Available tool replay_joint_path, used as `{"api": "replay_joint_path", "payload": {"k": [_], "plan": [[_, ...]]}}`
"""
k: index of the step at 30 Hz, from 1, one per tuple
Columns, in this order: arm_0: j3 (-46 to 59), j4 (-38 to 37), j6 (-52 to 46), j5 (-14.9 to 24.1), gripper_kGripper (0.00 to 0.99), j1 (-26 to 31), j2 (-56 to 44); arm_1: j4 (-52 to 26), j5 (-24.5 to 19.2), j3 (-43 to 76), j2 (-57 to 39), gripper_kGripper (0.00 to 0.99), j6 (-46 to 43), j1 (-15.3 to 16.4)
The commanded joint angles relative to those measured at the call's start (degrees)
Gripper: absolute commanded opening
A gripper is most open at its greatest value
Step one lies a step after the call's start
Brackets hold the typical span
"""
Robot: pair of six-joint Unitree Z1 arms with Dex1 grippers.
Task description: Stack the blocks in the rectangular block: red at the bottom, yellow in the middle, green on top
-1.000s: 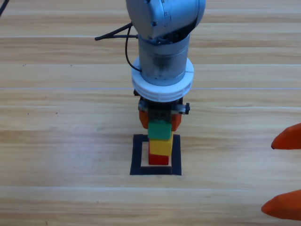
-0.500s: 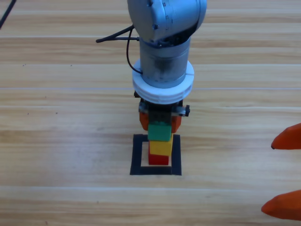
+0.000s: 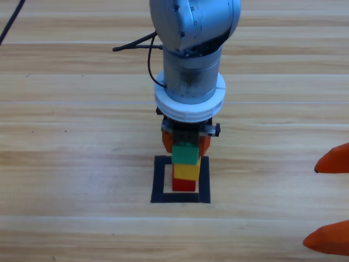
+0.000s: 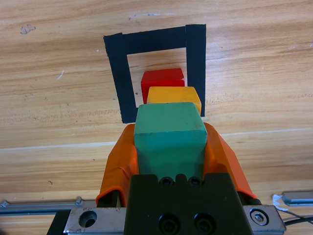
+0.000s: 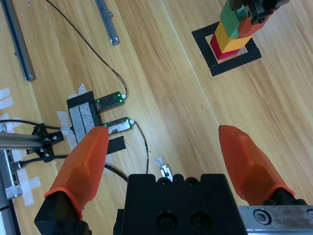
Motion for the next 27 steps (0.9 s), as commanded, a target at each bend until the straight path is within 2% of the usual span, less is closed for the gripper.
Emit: {"api": "replay_joint_path", "payload": {"k": [1, 4, 6, 9, 10, 11, 18, 22, 27], "plan": [[1.27, -0.77, -0.50, -0.38, 0.038, -1.45, 2.41, -0.69, 0.66, 2.02, 0.53, 0.988, -0.68, 0.76], [1.00, -0.77, -0.59, -0.29, 0.161, -1.45, 2.14, -0.69, 0.66, 2.02, 0.61, 0.988, -0.68, 0.76], [0.56, -0.68, -0.59, -0.29, 0.311, -1.45, 2.14, -0.69, 0.74, 2.02, 0.70, 0.988, -0.68, 0.76], [0.21, -0.68, -0.59, -0.38, 0.632, -1.63, 1.88, -0.69, 0.83, 2.02, 0.70, 0.988, -0.68, 0.67], [0.30, -0.51, -0.67, -0.29, 0.765, -1.63, 1.79, -0.61, 0.83, 2.11, 0.70, 0.988, -0.68, 0.76], [0.47, -0.42, -0.76, -0.20, 0.813, -1.63, 1.62, -0.61, 1.10, 2.11, 0.70, 0.988, -0.68, 0.76], [1.00, -0.24, -0.85, 0.15, 0.867, -1.71, -0.05, -0.52, 0.92, 2.11, 0.70, 0.988, -0.68, 0.76], [0.91, -0.07, -1.73, 1.38, 0.942, -2.06, -2.25, 0.36, -2.33, 1.93, 0.00, 0.988, -0.77, 0.76], [1.79, 0.11, -3.75, 8.50, 0.948, -3.12, -10.69, 0.54, -3.39, 1.93, -0.71, 0.988, -0.86, 0.76]]}}
